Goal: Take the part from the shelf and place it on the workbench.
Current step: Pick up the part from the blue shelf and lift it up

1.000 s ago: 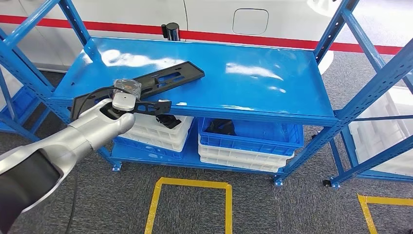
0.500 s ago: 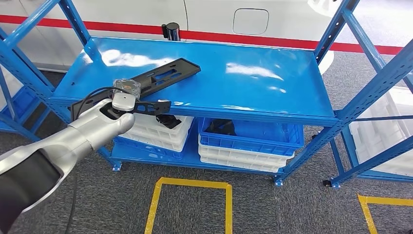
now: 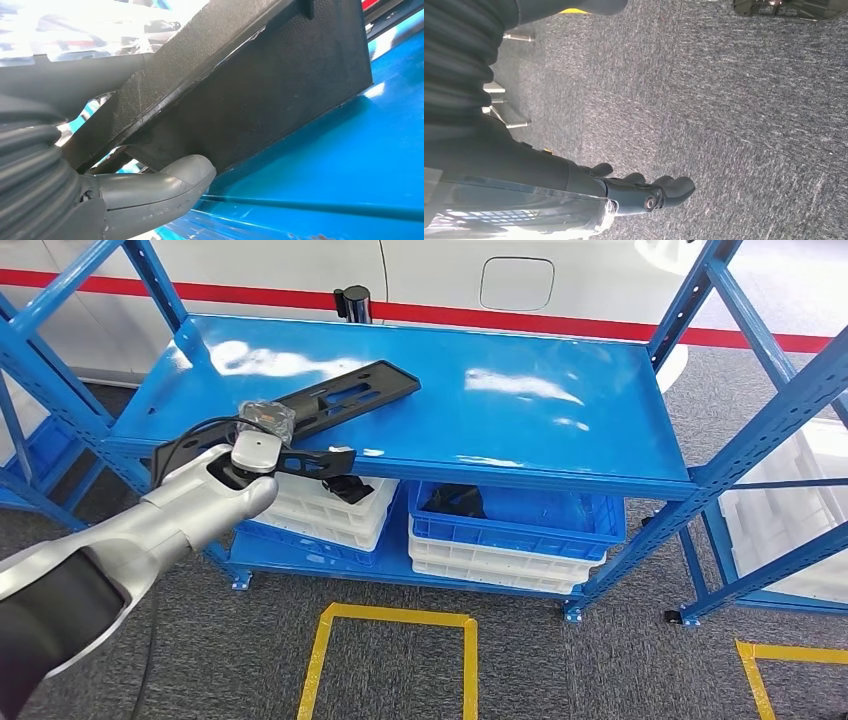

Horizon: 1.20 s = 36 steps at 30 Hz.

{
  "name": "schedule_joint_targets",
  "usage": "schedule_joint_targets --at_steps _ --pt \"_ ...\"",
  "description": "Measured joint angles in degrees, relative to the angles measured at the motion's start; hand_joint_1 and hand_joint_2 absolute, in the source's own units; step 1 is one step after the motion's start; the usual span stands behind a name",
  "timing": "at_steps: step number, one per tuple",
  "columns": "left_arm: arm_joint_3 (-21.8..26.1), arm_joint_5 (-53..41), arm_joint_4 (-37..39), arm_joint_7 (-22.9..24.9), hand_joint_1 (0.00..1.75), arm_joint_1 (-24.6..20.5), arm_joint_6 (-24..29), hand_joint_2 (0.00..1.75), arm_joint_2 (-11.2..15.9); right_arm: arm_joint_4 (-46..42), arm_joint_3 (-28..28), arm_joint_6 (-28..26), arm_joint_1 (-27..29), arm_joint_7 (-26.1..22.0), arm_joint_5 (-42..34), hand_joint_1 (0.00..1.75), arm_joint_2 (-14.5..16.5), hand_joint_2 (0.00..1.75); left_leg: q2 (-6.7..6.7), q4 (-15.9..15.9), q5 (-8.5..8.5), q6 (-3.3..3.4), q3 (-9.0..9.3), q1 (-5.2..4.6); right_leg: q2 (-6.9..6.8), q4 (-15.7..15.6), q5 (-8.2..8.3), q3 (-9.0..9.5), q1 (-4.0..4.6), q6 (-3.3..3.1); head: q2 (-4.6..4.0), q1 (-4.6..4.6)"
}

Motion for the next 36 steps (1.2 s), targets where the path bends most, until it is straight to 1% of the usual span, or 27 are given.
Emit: schedule_joint_targets --at_steps 3,8,14,18,20,23,26,30,36 --pt "0.0 -0.4 -0.5 -0.4 1.75 0.1 0.0 1.75 0.1 0.0 0.0 0.0 0.1 -0.2 0.0 0.00 0.0 1.75 0.00 0.0 0.00 0.00 -0.01 0.00 -0.01 0.0 0.00 0.00 0.00 0.00 0.00 0.00" --pt "0.1 -2.2 -1.1 0.9 1.75 0.4 3.6 1.75 0.2 0.0 0.0 -0.1 0.1 -0.2 0.0 0.00 0.0 1.75 0.05 0.0 0.00 0.00 -0.01 0.00 0.00 0.0 0.00 0.00 0.00 0.00 0.00 0.00" --pt "0.1 -2.8 -1.4 1.0 1.75 0.6 4.0 1.75 0.3 0.0 0.0 -0.2 0.2 -0.2 0.0 0.00 0.1 1.75 0.10 0.0 0.00 0.00 -0.02 0.00 0.00 0.0 0.00 0.00 0.00 0.00 0.00 0.00" --pt "0.1 -6.2 -1.9 0.9 1.75 0.6 4.6 1.75 0.5 0.0 0.0 -0.2 0.2 -0.2 0.0 0.00 0.1 1.75 0.15 0.0 0.00 0.00 -0.01 0.00 0.00 0.0 0.00 -0.02 0.00 0.00 0.00 -0.01" --pt "0.0 -9.3 -2.6 0.6 1.75 0.4 3.9 1.75 0.6 0.0 0.0 -0.2 0.2 -0.2 0.0 0.00 0.1 1.75 0.13 0.0 0.00 0.00 -0.01 0.00 0.00 0.0 0.00 -0.03 0.00 0.00 0.00 -0.01" --pt "-0.3 -12.8 -3.9 -0.2 1.75 -0.4 0.7 1.75 0.7 0.0 0.0 -0.2 0.2 -0.2 0.0 0.00 0.1 1.75 0.02 0.0 0.00 0.00 -0.02 0.00 -0.01 0.0 0.00 -0.04 -0.01 0.00 0.00 0.00" --pt "-0.7 -14.0 -5.4 -1.4 1.75 -2.0 -1.8 1.75 0.6 0.0 0.0 -0.2 0.1 -0.4 0.0 0.00 0.1 1.75 -0.11 0.0 0.01 0.01 -0.02 0.00 -0.02 0.0 0.00 -0.04 -0.01 0.00 0.00 -0.01" --pt "-1.5 -14.9 -7.0 -3.4 1.75 -3.9 -3.4 1.75 -0.1 0.0 0.0 -0.1 0.0 -0.8 0.0 0.00 0.3 1.75 -0.31 0.0 0.01 0.02 -0.02 0.00 -0.10 0.0 0.00 -0.02 -0.03 0.00 0.00 -0.02" --pt "-2.3 -15.1 -8.6 -4.2 1.75 -4.8 -4.1 1.75 -1.1 0.0 0.0 0.0 -0.2 -1.1 -0.1 0.00 0.7 1.75 -0.48 0.3 -0.33 0.57 -0.13 -0.44 -0.12 -0.3 0.00 0.09 -0.39 0.73 0.00 -0.22"
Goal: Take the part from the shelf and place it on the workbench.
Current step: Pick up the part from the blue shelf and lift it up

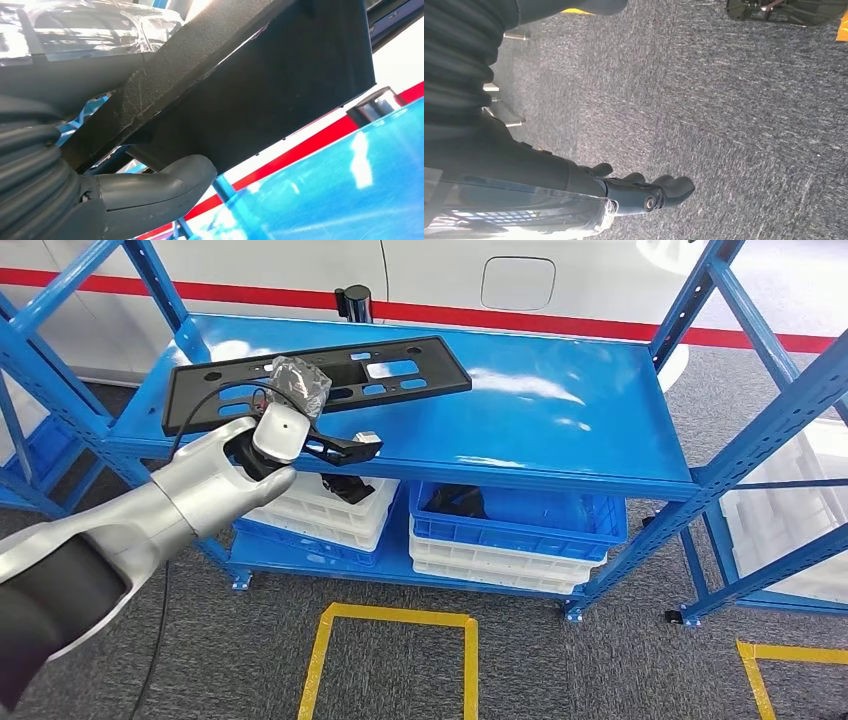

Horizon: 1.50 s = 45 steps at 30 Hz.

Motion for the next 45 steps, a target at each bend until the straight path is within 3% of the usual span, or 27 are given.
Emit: schedule_joint_targets --at_steps 2,4,6,7,8,9,10,11,13,14,16,18,20,22,23,24,26,28,30,33,34,36,38,39,40,43,45 --pt "-0.1 0.0 -0.5 -0.1 1.75 -0.3 0.0 1.75 -0.2 0.0 0.0 0.0 -0.1 -0.1 0.0 0.00 0.1 1.75 0.02 -0.4 0.11 0.33 0.24 0.18 0.00 0.2 -0.36 0.04 -0.06 0.37 0.00 -0.10" --pt "-0.1 0.0 -0.9 -0.2 1.75 -0.7 0.0 1.75 -0.5 0.0 0.0 0.0 -0.1 -0.1 -0.1 0.00 0.1 1.75 0.12 -1.0 0.27 0.75 0.55 0.50 0.01 3.6 -2.45 -1.43 -0.06 0.62 0.00 0.14" --pt "-0.3 0.0 -1.2 -0.2 1.75 -1.0 0.0 1.75 -0.8 0.0 0.0 0.0 -0.1 -0.1 -0.1 0.00 0.2 1.75 0.15 -1.1 0.22 1.02 0.63 0.51 0.01 11.4 -6.02 -5.48 -0.14 0.77 0.00 0.54" --pt "-0.4 0.0 -1.3 -0.2 1.75 -0.9 0.0 1.75 -0.9 0.0 0.0 0.0 -0.1 -0.1 -0.1 0.00 0.3 1.75 0.10 -1.1 0.16 1.07 0.64 0.48 0.01 15.0 -7.14 -7.65 -0.17 0.83 0.00 0.65" --pt "-0.6 0.0 -1.3 -0.2 1.75 -0.9 0.0 1.75 -1.0 0.0 0.0 0.0 -0.1 -0.1 -0.1 0.00 0.3 1.75 0.02 -1.0 0.09 1.07 0.67 0.45 0.01 17.2 -7.11 -9.19 -0.17 0.83 0.00 0.68" --pt "-0.8 0.0 -1.3 -0.2 1.75 -0.9 0.0 1.75 -1.1 0.0 0.0 0.0 -0.1 -0.1 -0.1 0.00 0.4 1.75 -0.08 -1.0 0.03 1.01 0.75 0.42 0.01 17.0 -5.79 -9.72 -0.17 0.74 0.00 0.72" --pt "-0.9 0.0 -1.4 -0.2 1.75 -0.9 0.0 1.75 -1.2 0.0 0.0 0.0 -0.1 -0.1 -0.1 0.00 0.4 1.75 -0.17 -1.0 -0.06 0.88 0.89 0.40 0.01 14.6 -3.43 -9.11 -0.16 0.54 0.00 0.74" --pt "-0.9 0.0 -1.5 -0.2 1.75 -0.9 0.0 1.75 -1.2 0.0 0.0 0.0 -0.1 -0.1 -0.1 0.00 0.4 1.75 -0.24 -1.0 -0.16 0.73 1.06 0.38 0.01 10.5 -0.65 -7.69 -0.12 0.22 0.00 0.76" --pt "-0.9 0.0 -1.6 -0.2 1.75 -1.0 0.0 1.75 -1.2 0.0 0.0 0.0 -0.1 -0.1 -0.1 0.00 0.3 1.75 -0.26 -1.1 -0.30 0.29 1.24 0.35 0.04 3.5 2.62 -4.79 0.20 -0.50 0.00 0.67" --pt "-0.9 0.0 -1.7 -0.2 1.75 -1.0 0.0 1.75 -1.2 0.0 0.0 0.0 -0.1 -0.1 -0.1 0.00 0.3 1.75 -0.23 -1.1 -0.25 -0.01 1.25 0.40 0.10 1.7 3.16 -4.05 0.40 -0.79 0.00 0.63" --pt "-1.0 0.0 -1.7 -0.2 1.75 -1.0 0.0 1.75 -1.2 0.0 0.0 0.0 -0.2 -0.1 -0.2 0.00 0.4 1.75 -0.17 -1.1 0.07 -0.68 1.21 0.52 0.18 1.2 3.40 -3.94 0.64 -1.24 0.00 0.51" --pt "-1.0 -0.2 -1.8 0.0 1.75 -1.0 0.0 1.75 -1.1 0.0 0.0 0.0 -0.3 -0.1 -0.2 0.00 0.4 1.75 0.33 -0.5 -0.81 -1.26 0.93 0.51 0.06 0.5 4.04 -3.91 0.42 -1.94 0.00 0.34" --pt "-1.0 -0.3 -2.0 0.4 1.75 -1.2 -0.1 1.75 -1.1 0.0 0.0 -0.1 -0.3 -0.2 -0.2 0.00 0.5 1.75 1.01 3.9 -4.38 -1.76 -0.73 0.66 -0.09 -0.1 4.66 -4.02 0.16 -2.60 0.00 -0.30" --pt "-1.2 -0.3 -2.1 0.8 1.75 -1.2 -0.2 1.75 -1.1 0.0 0.0 -0.3 -0.4 -0.3 -0.3 0.00 0.4 1.75 1.19 11.5 -8.41 -2.28 -3.49 1.02 -0.10 0.0 4.94 -4.50 0.14 -2.76 0.00 -0.99" --pt "-1.3 -0.3 -2.1 1.0 1.75 -1.1 -0.3 1.75 -1.1 0.0 0.0 -0.3 -0.5 -0.4 -0.3 0.00 0.4 1.75 1.20 14.1 -9.26 -2.55 -4.30 1.20 -0.11 0.2 5.04 -4.80 0.08 -2.70 0.00 -1.21" --pt "-1.4 -0.2 -2.1 1.1 1.75 -1.1 -0.3 1.75 -1.1 0.0 0.0 -0.4 -0.7 -0.6 -0.4 0.00 0.4 1.75 1.23 14.6 -8.97 -2.82 -4.13 1.36 -0.12 0.5 5.11 -5.13 -0.02 -2.59 0.00 -1.38" --pt "-1.4 0.0 -2.2 1.3 1.75 -1.1 -0.3 1.75 -1.1 0.0 -0.1 -0.5 -1.2 -0.9 -0.6 0.00 0.4 1.75 1.53 9.5 -6.05 -3.45 -0.65 1.79 -0.11 1.3 5.10 -5.82 -0.45 -2.16 0.01 -1.79" --pt "-1.4 0.3 -2.5 1.6 1.75 -1.3 -0.3 1.75 -1.1 0.0 -0.4 -0.6 -1.8 -1.4 -0.9 0.00 0.2 1.75 1.86 3.3 -4.36 -3.88 3.16 1.90 0.01 2.3 5.00 -6.64 -0.63 -1.33 0.01 -2.52" --pt "-1.3 0.5 -2.6 1.7 1.75 -1.5 -0.3 1.75 -1.1 0.0 -0.7 -0.5 -2.3 -2.1 -1.1 0.00 -0.1 1.75 1.81 1.5 -4.52 -3.30 3.84 1.74 0.17 3.0 5.20 -7.28 -0.51 -0.49 0.00 -2.82" --pt "-1.3 0.9 -2.7 1.7 1.75 -1.6 -0.2 1.75 -1.0 0.0 -1.0 -0.2 -2.6 -3.1 -1.0 0.00 -0.1 1.75 1.57 1.6 -3.71 -1.51 2.66 1.66 0.09 3.6 4.83 -8.06 -0.65 0.31 0.00 -2.01" --pt "-1.3 1.0 -2.7 1.6 1.75 -1.7 -0.1 1.75 -1.0 0.0 -1.0 -0.1 -2.7 -3.3 -0.9 0.00 -0.2 1.75 1.52 1.6 -3.31 -0.92 2.23 1.61 0.01 5.0 3.39 -8.64 -0.70 0.46 0.00 -1.62" --pt "-1.2 1.6 -2.7 1.7 1.75 -2.0 0.0 1.75 -0.7 0.0 -1.3 0.2 -3.0 -3.3 -0.8 0.00 -0.2 1.75 1.42 1.5 -2.49 0.00 1.27 1.30 -0.09 11.1 -1.35 -10.56 -0.66 0.50 0.00 -0.66" --pt "-1.2 2.7 -2.7 1.9 1.75 -2.1 0.1 1.75 -0.3 0.0 -1.4 0.6 -3.3 -3.1 -0.5 0.00 -0.1 1.75 1.33 1.6 -1.68 0.52 0.29 0.70 -0.09 17.7 -4.95 -12.02 -0.40 0.14 0.00 0.19" --pt "-1.1 3.2 -2.8 2.2 1.75 -2.1 0.1 1.75 0.1 0.0 -1.5 0.7 -3.4 -2.9 -0.4 0.00 -0.1 1.75 1.29 1.6 -1.25 0.64 -0.20 0.33 -0.08 18.8 -5.37 -11.72 -0.15 -0.26 0.00 0.51" --pt "-1.0 3.6 -2.9 2.4 1.75 -2.1 0.0 1.75 0.5 0.0 -1.5 0.8 -3.5 -2.7 -0.2 0.00 0.0 1.75 1.27 1.6 -0.84 0.74 -0.66 -0.07 -0.06 17.8 -4.77 -10.45 0.21 -0.87 0.00 0.71" --pt "-0.4 4.4 -3.7 3.3 1.75 -2.4 -0.3 1.75 1.8 0.0 -1.5 0.7 -3.7 -2.3 0.0 0.00 0.1 1.75 1.33 1.4 0.44 0.83 -1.70 -0.88 -0.18 7.1 -1.77 -3.37 1.88 -3.85 0.00 0.61" --pt "-0.1 4.6 -4.2 3.6 1.75 -2.6 -0.4 1.75 2.5 0.0 -1.5 0.6 -3.8 -2.2 0.0 0.00 0.0 1.75 1.63 0.9 1.38 0.52 -1.89 -0.69 -0.68 2.9 -0.82 -1.17 2.80 -5.09 0.00 0.22"
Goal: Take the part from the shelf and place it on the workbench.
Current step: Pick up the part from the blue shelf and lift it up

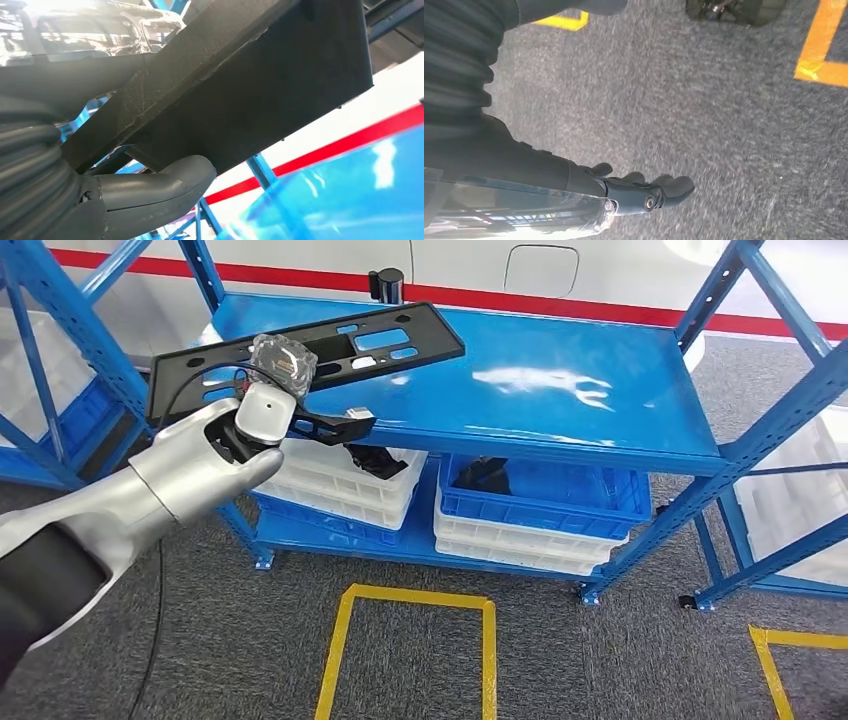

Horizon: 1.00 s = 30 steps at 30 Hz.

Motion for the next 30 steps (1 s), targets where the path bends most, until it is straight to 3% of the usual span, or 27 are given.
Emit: schedule_joint_targets --at_steps 5,6,7,8,10,11,12,14,15,16,17,19,20,22,24,25,26,27,28,30 --pt "0.1 0.3 -0.6 0.3 1.75 0.0 -0.3 1.75 0.8 0.0 -0.1 0.1 -0.1 0.1 0.0 0.00 0.1 1.75 0.34 -1.7 2.10 -0.87 0.06 0.07 -0.17 -2.6 2.58 -0.02 0.32 -0.66 0.00 0.39" --pt "0.2 0.3 -0.7 0.3 1.75 0.0 -0.3 1.75 0.8 0.0 -0.1 0.1 -0.1 0.1 0.1 0.00 0.1 1.75 0.30 -1.7 2.12 -0.87 0.08 0.01 -0.18 -2.7 2.69 -0.05 0.29 -0.63 0.00 0.40" --pt "0.2 0.4 -0.8 0.5 1.75 -0.1 -0.4 1.75 1.1 0.0 -0.1 0.4 -0.1 -0.2 0.1 0.00 0.2 1.75 0.07 -1.2 0.93 -1.02 -0.29 0.04 -0.23 -3.5 3.44 -0.10 0.08 -0.45 0.00 0.38" --pt "0.2 0.7 -1.0 0.7 1.75 -0.2 -0.6 1.75 1.6 0.0 -0.1 1.0 -0.2 -0.6 0.1 0.00 0.4 1.75 -0.18 1.1 -1.68 -1.41 -1.03 0.22 -0.28 -4.3 4.51 -0.48 -0.24 -0.14 0.00 0.21" --pt "0.2 1.5 -1.9 1.3 1.75 -0.2 -1.2 1.75 3.1 -0.2 -0.2 3.0 -0.3 -2.2 0.3 0.00 0.9 1.75 -0.57 8.5 -6.97 -3.08 -2.43 1.22 -0.44 -5.3 7.18 -2.46 -1.30 1.02 0.00 -0.23" --pt "0.1 1.8 -2.3 1.5 1.75 -0.2 -1.3 1.75 3.8 -0.2 -0.2 3.7 -0.4 -2.8 0.5 0.00 1.1 1.75 -0.48 11.0 -7.68 -4.08 -2.08 1.85 -0.53 -4.8 7.94 -3.87 -1.82 1.61 0.00 -0.46" --pt "0.1 2.0 -2.6 1.5 1.75 -0.2 -1.4 1.75 4.2 -0.2 -0.2 4.3 -0.5 -3.3 0.6 0.00 1.3 1.75 -0.25 10.8 -6.65 -5.10 -0.59 2.53 -0.66 -4.1 8.40 -5.29 -2.38 2.18 0.00 -0.57" --pt "0.1 2.1 -3.0 1.5 1.75 -0.7 -1.6 1.75 4.7 -0.3 -0.3 4.7 -0.8 -3.8 0.7 0.00 1.4 1.75 0.34 5.2 -5.71 -6.85 4.02 3.48 -0.79 -1.8 8.62 -7.85 -3.09 3.26 0.00 -1.21" --pt "0.0 2.2 -3.3 1.4 1.75 -1.0 -1.7 1.75 4.9 -0.3 -0.4 4.8 -1.0 -3.9 0.7 0.00 1.4 1.75 0.49 3.0 -6.22 -6.92 5.60 3.68 -0.78 -0.6 8.64 -8.91 -3.21 3.75 0.00 -1.67" --pt "-0.1 2.2 -3.5 1.4 1.75 -1.4 -1.8 1.75 5.0 -0.3 -0.4 4.9 -1.2 -4.0 0.6 0.00 1.4 1.75 0.51 1.7 -7.13 -6.49 6.35 3.72 -0.70 0.4 8.73 -9.64 -3.18 4.18 0.00 -2.02" --pt "-0.1 2.3 -3.7 1.3 1.75 -1.7 -1.8 1.75 5.1 -0.3 -0.5 5.0 -1.3 -4.1 0.6 0.00 1.4 1.75 0.39 1.6 -7.63 -5.63 6.36 3.56 -0.65 0.9 8.97 -10.09 -3.12 4.46 0.00 -2.15" --pt "-0.4 2.5 -3.9 1.0 1.75 -2.1 -1.9 1.75 5.2 -0.3 -0.7 5.2 -1.4 -4.3 0.4 0.00 1.5 1.75 0.23 2.0 -7.23 -3.77 5.46 3.57 -0.58 1.2 9.16 -10.45 -3.24 4.83 0.00 -1.43" --pt "-0.6 2.6 -4.1 0.8 1.75 -2.3 -2.2 1.75 5.2 -0.3 -0.8 5.2 -1.4 -4.5 0.3 0.00 1.5 1.75 0.11 2.1 -6.71 -3.12 4.94 3.52 -0.49 1.9 8.11 -10.82 -3.33 4.99 0.00 -0.96" --pt "-0.9 2.8 -4.5 0.7 1.75 -3.2 -3.0 1.75 5.2 -0.3 -1.1 5.2 -1.4 -4.9 0.1 0.00 1.5 1.75 -0.21 2.1 -5.52 -2.10 3.63 3.38 -0.18 6.7 3.13 -12.12 -3.42 5.31 0.00 -0.13" --pt "-0.9 3.1 -5.0 0.9 1.75 -4.2 -3.9 1.75 5.3 -0.3 -1.3 5.2 -1.3 -5.0 0.1 0.00 1.4 1.75 -0.59 2.1 -4.35 -1.62 2.26 2.97 -0.01 14.1 -1.99 -13.30 -3.32 5.26 0.00 0.58" --pt "-0.9 3.2 -5.3 1.0 1.75 -4.6 -4.2 1.75 5.3 -0.3 -1.3 5.2 -1.2 -5.0 0.0 0.00 1.4 1.75 -0.76 2.1 -3.80 -1.44 1.61 2.66 0.02 16.7 -3.05 -13.25 -3.19 4.98 0.00 0.86" --pt "-0.9 3.3 -5.4 1.1 1.75 -4.9 -4.4 1.75 5.4 -0.3 -1.4 5.2 -1.1 -5.0 0.0 0.00 1.4 1.75 -0.92 2.1 -3.25 -1.28 0.96 2.28 0.06 17.5 -2.98 -12.44 -2.92 4.46 0.00 1.08" --pt "-0.9 3.4 -5.6 1.1 1.75 -5.1 -4.5 1.75 5.5 -0.3 -1.4 5.2 -1.1 -5.0 0.0 0.00 1.4 1.75 -1.06 2.1 -2.71 -1.12 0.35 1.86 0.13 16.4 -2.12 -10.83 -2.50 3.67 0.00 1.21" --pt "-0.9 3.5 -5.8 1.1 1.75 -5.3 -4.6 1.75 5.6 -0.3 -1.4 5.2 -1.1 -5.0 0.0 0.00 1.4 1.75 -1.16 2.0 -2.15 -0.98 -0.18 1.50 0.28 13.3 -0.96 -8.27 -1.82 2.48 0.00 1.27" --pt "-0.9 3.6 -6.4 1.1 1.75 -5.8 -4.7 1.75 5.8 -0.3 -1.7 5.1 -1.2 -5.2 -0.1 0.00 1.2 1.75 -1.18 1.7 -1.08 -0.98 -0.81 1.00 0.33 5.2 -0.33 -2.66 -0.30 0.00 0.00 1.00"
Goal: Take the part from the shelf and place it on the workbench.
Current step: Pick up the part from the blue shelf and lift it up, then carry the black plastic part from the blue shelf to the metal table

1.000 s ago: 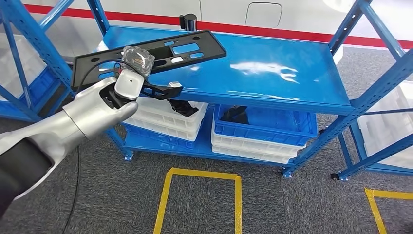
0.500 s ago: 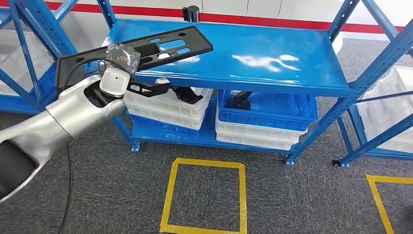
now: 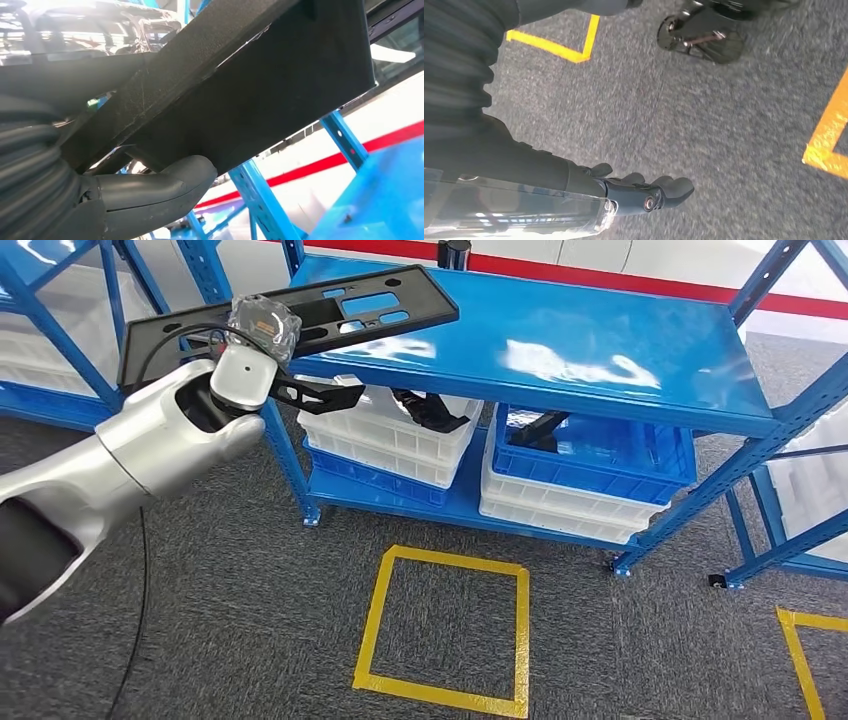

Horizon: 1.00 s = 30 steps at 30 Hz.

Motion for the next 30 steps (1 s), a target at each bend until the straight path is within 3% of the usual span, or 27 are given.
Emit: schedule_joint_targets --at_steps 1,2,4,5,7,9,10,12,13,14,15,16,17,20,21,22,24,25,26,27,28,30 --pt "0.0 0.0 -0.3 0.0 1.75 -0.3 -0.1 1.75 0.1 0.0 -0.1 0.0 -0.1 -0.1 0.0 0.00 -0.1 1.75 0.12 -0.4 0.63 -0.16 -0.10 0.04 0.02 -3.0 0.06 1.80 0.61 -0.70 0.00 -0.19" --pt "-0.1 0.1 -0.4 0.0 1.75 -0.5 -0.1 1.75 0.2 -0.1 -0.2 -0.1 -0.2 -0.2 0.0 0.00 -0.2 1.75 0.28 -0.8 1.30 -0.43 -0.14 0.15 -0.01 -4.7 0.08 2.57 0.96 -0.99 0.00 -0.33" --pt "-0.2 0.2 -0.8 -0.2 1.75 -0.8 -0.3 1.75 0.2 -0.1 -0.2 0.0 -0.3 -0.3 0.0 0.00 0.0 1.75 0.51 -2.0 2.55 -0.92 -0.24 0.39 0.00 -6.6 2.03 2.49 0.99 -0.83 0.00 -0.16" --pt "-0.3 0.2 -0.9 -0.2 1.75 -0.9 -0.4 1.75 0.3 -0.1 -0.2 0.0 -0.3 -0.3 0.0 0.00 0.1 1.75 0.55 -2.1 2.10 -1.10 -0.51 0.37 -0.10 -7.8 3.24 2.41 0.84 -0.76 0.00 -0.07" --pt "-0.5 0.3 -1.2 -0.3 1.75 -1.2 -0.5 1.75 0.4 -0.2 -0.2 0.1 -0.3 -0.3 0.1 0.00 0.3 1.75 0.56 0.7 -1.97 -1.45 -1.58 0.31 -0.37 -9.5 5.61 1.73 0.35 -0.32 0.00 -0.28" --pt "-0.7 0.5 -1.4 -0.4 1.75 -1.5 -0.6 1.75 0.5 -0.2 -0.2 0.2 -0.3 -0.3 0.1 0.00 0.5 1.75 0.58 7.4 -7.08 -2.10 -2.89 0.45 -0.41 -9.6 7.04 0.15 0.08 0.07 0.00 -0.83" --pt "-0.8 0.6 -1.5 -0.5 1.75 -1.5 -0.7 1.75 0.5 -0.3 -0.3 0.3 -0.3 -0.3 0.1 0.00 0.6 1.75 0.61 10.3 -8.10 -2.49 -3.12 0.59 -0.44 -9.3 7.57 -0.80 -0.12 0.38 0.00 -1.02" --pt "-1.2 0.8 -1.7 -0.6 1.75 -1.4 -0.7 1.75 0.6 -0.3 -0.3 0.4 -0.3 -0.3 0.1 0.00 0.9 1.75 0.77 11.6 -6.77 -3.41 -1.54 1.07 -0.55 -8.3 8.50 -3.02 -0.71 1.07 0.00 -1.31" --pt "-1.3 0.9 -1.8 -0.7 1.75 -1.4 -0.7 1.75 0.6 -0.3 -0.3 0.4 -0.3 -0.3 0.1 0.00 1.0 1.75 0.97 9.7 -5.39 -4.00 0.56 1.43 -0.59 -7.5 8.88 -4.29 -1.09 1.48 0.00 -1.41" --pt "-1.4 1.0 -1.9 -0.7 1.75 -1.5 -0.7 1.75 0.6 -0.3 -0.3 0.4 -0.4 -0.3 0.1 0.00 1.0 1.75 1.22 6.6 -5.21 -4.77 2.96 1.74 -0.61 -6.5 9.15 -5.57 -1.40 1.91 0.00 -1.64" --pt "-1.4 1.0 -2.0 -0.7 1.75 -1.5 -0.7 1.75 0.5 -0.3 -0.4 0.3 -0.4 -0.3 0.1 0.00 0.9 1.75 1.39 3.7 -5.53 -5.09 5.16 1.93 -0.56 -5.4 9.33 -6.77 -1.54 2.32 0.01 -2.17" --pt "-1.4 1.1 -2.2 -0.7 1.75 -1.4 -0.7 1.75 0.5 -0.3 -0.5 0.3 -0.5 -0.3 0.1 0.00 0.8 1.75 1.49 1.7 -6.28 -4.96 6.52 2.07 -0.46 -4.4 9.47 -7.62 -1.50 2.68 0.01 -2.55" --pt "-1.5 1.2 -2.3 -0.7 1.75 -1.3 -0.6 1.75 0.5 -0.3 -0.5 0.3 -0.5 -0.3 0.1 0.00 0.7 1.75 1.46 0.8 -7.13 -4.37 6.96 2.06 -0.35 -3.8 9.71 -8.18 -1.36 2.98 0.01 -2.80" --pt "-2.0 1.5 -2.5 -0.8 1.75 -1.2 -0.5 1.75 0.4 -0.3 -0.6 0.3 -0.1 -0.3 0.1 0.00 0.5 1.75 1.20 1.1 -6.14 -1.74 5.68 2.08 -0.14 -3.4 10.16 -9.01 -1.27 3.54 0.00 -2.03" --pt "-2.2 1.5 -2.6 -0.8 1.75 -1.3 -0.5 1.75 0.4 -0.3 -0.6 0.3 0.2 -0.3 0.1 0.00 0.5 1.75 1.07 1.0 -5.45 -1.23 5.01 2.09 -0.11 -2.6 8.81 -9.41 -1.37 3.82 0.00 -1.69" --pt "-2.3 1.6 -2.7 -0.8 1.75 -1.4 -0.4 1.75 0.3 -0.3 -0.6 0.2 0.3 -0.3 0.2 0.00 0.5 1.75 0.93 1.0 -4.68 -0.85 4.20 2.13 -0.10 -0.7 6.40 -9.97 -1.48 4.18 0.00 -1.40" --pt "-2.3 1.8 -2.8 -0.8 1.75 -1.5 -0.3 1.75 0.1 -0.3 -0.6 0.2 0.3 -0.3 0.2 0.00 0.5 1.75 0.58 1.0 -3.16 -0.49 2.47 2.03 -0.08 6.2 0.31 -11.15 -1.60 4.70 0.00 -0.73" --pt "-2.4 1.9 -2.9 -0.8 1.75 -1.5 -0.2 1.75 0.1 -0.3 -0.6 0.2 0.3 -0.3 0.2 0.00 0.5 1.75 0.43 1.0 -2.42 -0.40 1.57 1.92 -0.08 9.9 -1.77 -11.47 -1.60 4.71 0.00 -0.47" --pt "-2.4 2.1 -2.9 -0.8 1.75 -1.4 -0.2 1.75 0.1 -0.3 -0.6 0.2 0.3 -0.3 0.2 0.00 0.6 1.75 0.31 1.0 -1.68 -0.34 0.67 1.73 -0.06 12.4 -2.67 -11.21 -1.56 4.52 0.00 -0.22" --pt "-2.5 2.1 -2.9 -0.9 1.75 -1.4 -0.2 1.75 0.1 -0.3 -0.6 0.2 0.3 -0.3 0.3 0.00 0.6 1.75 0.19 1.0 -0.96 -0.27 -0.23 1.48 -0.01 13.0 -2.49 -10.18 -1.47 4.12 0.00 -0.02" --pt "-2.5 2.2 -3.0 -0.9 1.75 -1.4 -0.2 1.75 0.1 -0.3 -0.6 0.2 0.2 -0.3 0.3 0.00 0.6 1.75 0.09 1.0 -0.23 -0.20 -1.08 1.16 0.04 11.6 -1.61 -8.22 -1.28 3.43 0.00 0.12" --pt "-2.5 2.3 -3.1 -0.9 1.75 -1.5 -0.2 1.75 0.1 -0.3 -0.6 0.2 0.1 -0.3 0.3 0.00 0.5 1.75 -0.03 0.8 1.15 -0.13 -2.32 0.74 0.13 4.3 -0.61 -2.00 -0.27 1.31 0.00 0.14"
